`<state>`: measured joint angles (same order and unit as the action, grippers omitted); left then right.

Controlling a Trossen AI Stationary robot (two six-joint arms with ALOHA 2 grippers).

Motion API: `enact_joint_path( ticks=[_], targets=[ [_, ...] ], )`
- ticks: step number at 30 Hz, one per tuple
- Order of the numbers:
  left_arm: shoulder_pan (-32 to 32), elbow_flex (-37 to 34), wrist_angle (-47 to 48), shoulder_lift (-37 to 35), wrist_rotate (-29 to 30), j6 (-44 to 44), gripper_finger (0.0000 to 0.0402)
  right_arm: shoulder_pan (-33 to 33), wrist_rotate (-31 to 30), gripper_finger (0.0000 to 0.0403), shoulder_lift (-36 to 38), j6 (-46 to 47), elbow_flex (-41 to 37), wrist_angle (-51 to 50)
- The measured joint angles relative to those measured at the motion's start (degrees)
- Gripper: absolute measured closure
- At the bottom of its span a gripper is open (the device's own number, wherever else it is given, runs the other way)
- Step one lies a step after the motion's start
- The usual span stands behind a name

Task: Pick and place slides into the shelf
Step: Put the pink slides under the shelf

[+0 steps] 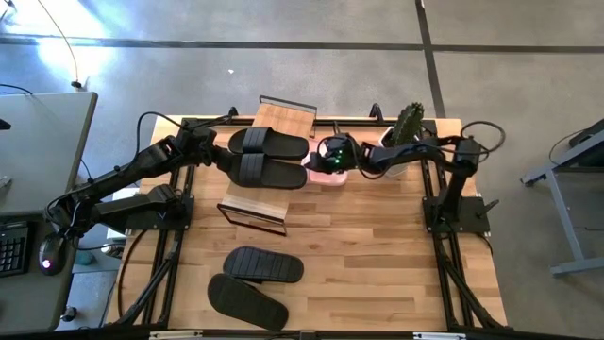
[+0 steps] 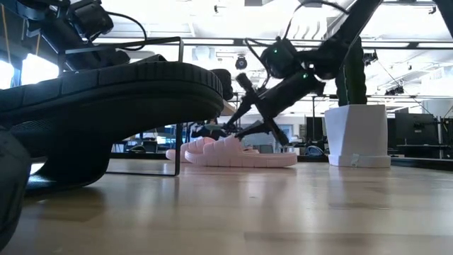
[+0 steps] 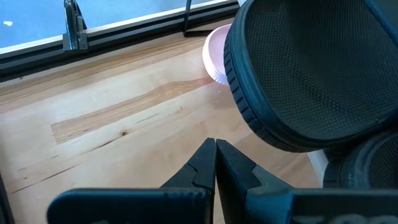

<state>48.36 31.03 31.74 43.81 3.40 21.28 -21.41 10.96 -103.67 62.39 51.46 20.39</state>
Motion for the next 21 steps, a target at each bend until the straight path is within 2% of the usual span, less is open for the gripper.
enact_joint_path(
  ticks=[9,14,18,21],
  targets=[
    [0.0,0.0,0.0,0.0,0.0,0.0,0.0401,0.0,-1.9,0.0274,11.0,-10.2,0.0,-21.8],
    [0.0,0.0,0.0,0.0,0.0,0.0,0.0401,1.4,-2.4,0.0276,20.2,-26.5,0.0,-32.6],
    [0.0,0.0,0.0,0.0,0.0,0.0,0.0401,5.4,-12.6,0.0309,27.0,-40.4,-0.1,-46.3],
    [0.0,0.0,0.0,0.0,0.0,0.0,0.0401,10.1,-19.1,0.0372,30.2,-44.8,-1.5,-49.4]
  ],
)
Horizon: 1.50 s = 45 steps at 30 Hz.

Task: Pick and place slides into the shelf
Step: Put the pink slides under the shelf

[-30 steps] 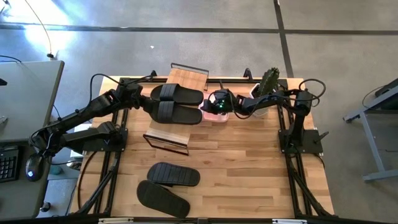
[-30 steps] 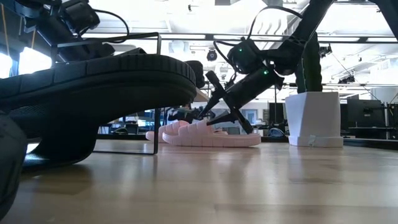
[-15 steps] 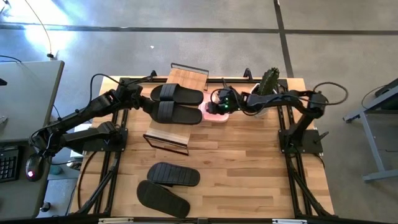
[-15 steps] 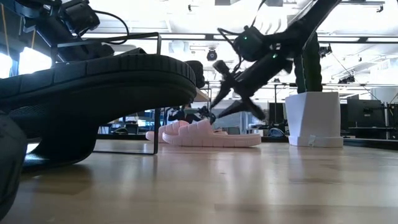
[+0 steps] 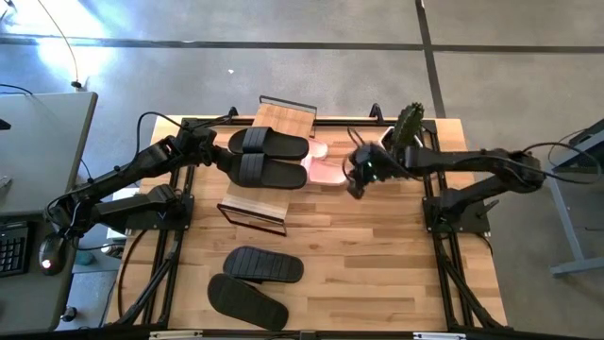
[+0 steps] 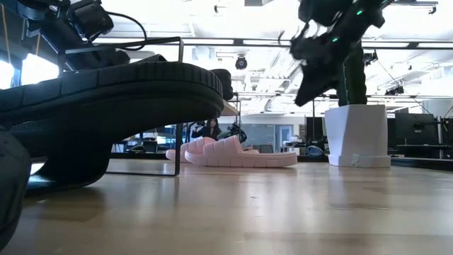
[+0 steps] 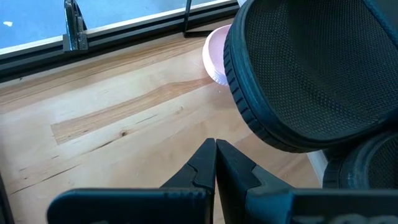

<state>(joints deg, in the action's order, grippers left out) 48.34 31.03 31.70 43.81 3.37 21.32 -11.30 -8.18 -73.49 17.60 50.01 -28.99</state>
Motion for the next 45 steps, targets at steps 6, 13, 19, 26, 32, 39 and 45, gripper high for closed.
enact_joint_path(
  ticks=[6,13,19,26,32,39,45],
  targets=[
    [0.0,0.0,0.0,0.0,-0.4,0.0,0.0401,8.3,-11.5,0.0395,2.4,2.7,-8.1,4.7],
    [0.0,0.0,-0.2,0.0,-0.5,0.0,0.0401,9.7,-16.7,0.0402,1.9,5.3,-20.1,22.4],
    [0.0,0.0,-0.2,0.0,-0.5,0.0,0.0401,6.5,-17.0,0.0403,-1.9,4.5,-23.2,29.2],
    [0.0,0.0,0.0,0.0,-0.5,0.0,0.0401,1.6,-12.8,0.0403,-9.5,3.0,-23.1,36.6],
    [0.0,0.0,0.0,0.0,-0.8,0.0,0.0401,-0.6,-12.4,0.0403,-13.3,1.7,-23.1,40.6],
    [0.0,0.0,0.0,0.0,-0.8,0.0,0.0401,-2.5,-8.1,0.0403,-16.7,0.3,-23.1,47.7],
    [0.0,0.0,0.0,0.0,-0.8,0.0,0.0401,-2.9,-5.9,0.0403,-21.6,-1.0,-19.9,48.5]
  ],
)
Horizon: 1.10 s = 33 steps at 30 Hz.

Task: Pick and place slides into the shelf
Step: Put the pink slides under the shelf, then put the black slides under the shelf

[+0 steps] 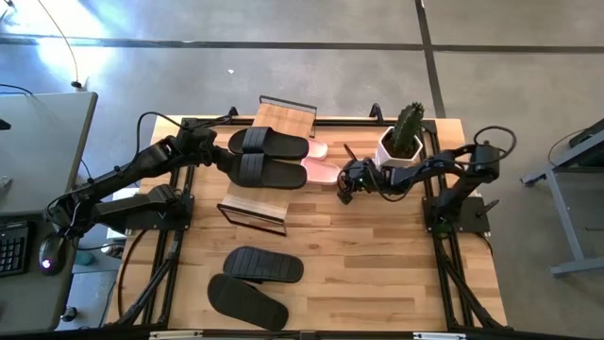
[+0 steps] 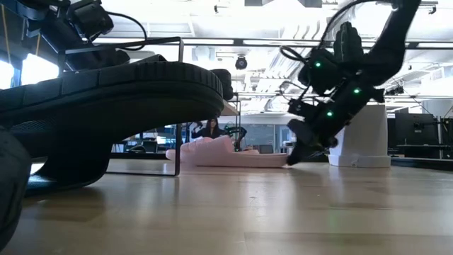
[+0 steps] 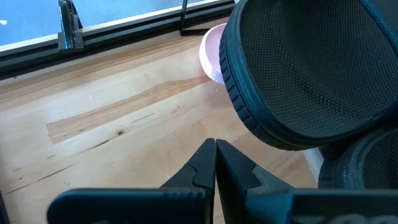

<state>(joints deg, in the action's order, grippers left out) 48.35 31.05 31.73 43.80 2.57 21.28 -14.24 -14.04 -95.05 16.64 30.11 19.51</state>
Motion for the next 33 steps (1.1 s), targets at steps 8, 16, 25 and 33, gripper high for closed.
enact_joint_path(
  ticks=[8,16,25,33],
  targets=[
    [0.0,0.0,0.1,0.0,0.0,0.0,0.0401,0.0,1.0,0.0403,-6.7,-1.7,9.2,-1.1],
    [0.0,0.0,0.2,0.0,0.0,0.0,0.0401,0.0,2.5,0.0403,-10.2,-3.2,15.1,-4.1],
    [0.0,0.0,0.4,0.0,-0.2,0.0,0.0401,-0.4,2.6,0.0403,-10.4,-3.1,16.3,-4.6],
    [0.0,0.0,0.4,0.0,-0.1,-0.1,0.0401,-0.4,2.7,0.0403,-10.3,-2.1,16.3,-8.0]
  ],
)
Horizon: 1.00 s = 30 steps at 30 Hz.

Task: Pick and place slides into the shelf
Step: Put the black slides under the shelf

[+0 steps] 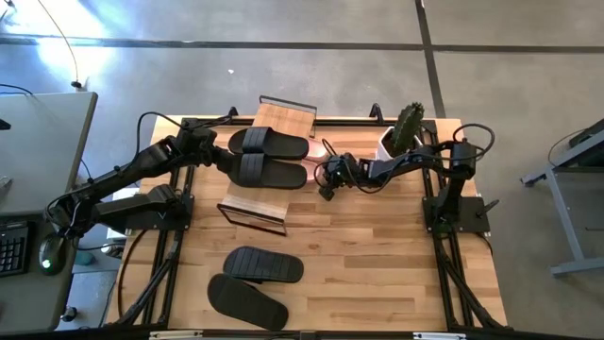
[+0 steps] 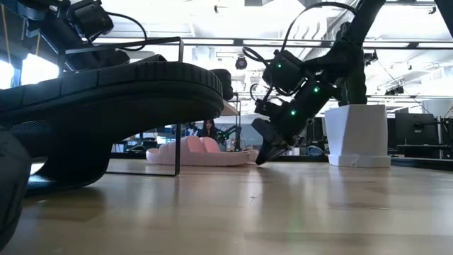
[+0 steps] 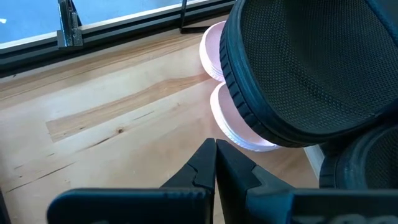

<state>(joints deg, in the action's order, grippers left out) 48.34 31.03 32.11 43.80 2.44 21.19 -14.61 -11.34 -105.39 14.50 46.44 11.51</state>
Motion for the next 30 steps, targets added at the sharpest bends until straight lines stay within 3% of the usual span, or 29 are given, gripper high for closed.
enact_joint_path(
  ticks=[7,13,18,23,30],
  targets=[
    [0.0,0.0,0.0,0.0,0.1,-0.1,0.0401,1.2,-0.5,0.0403,5.0,0.5,0.0,-6.3],
    [0.0,0.0,0.0,-0.1,0.1,-0.2,0.0401,6.3,-6.2,0.0403,15.2,-0.2,0.0,-19.0],
    [0.0,0.0,0.0,-0.1,0.1,-0.1,0.0401,14.1,-11.0,0.0403,25.1,-1.0,0.0,-26.3],
    [0.0,0.0,-0.1,-0.1,0.4,0.0,0.0401,25.1,-15.6,0.0403,33.0,-4.9,0.0,-24.0],
    [0.0,0.0,0.0,-0.1,3.3,0.0,0.0401,38.8,-14.1,0.0397,33.6,-12.2,0.0,-16.9]
  ],
)
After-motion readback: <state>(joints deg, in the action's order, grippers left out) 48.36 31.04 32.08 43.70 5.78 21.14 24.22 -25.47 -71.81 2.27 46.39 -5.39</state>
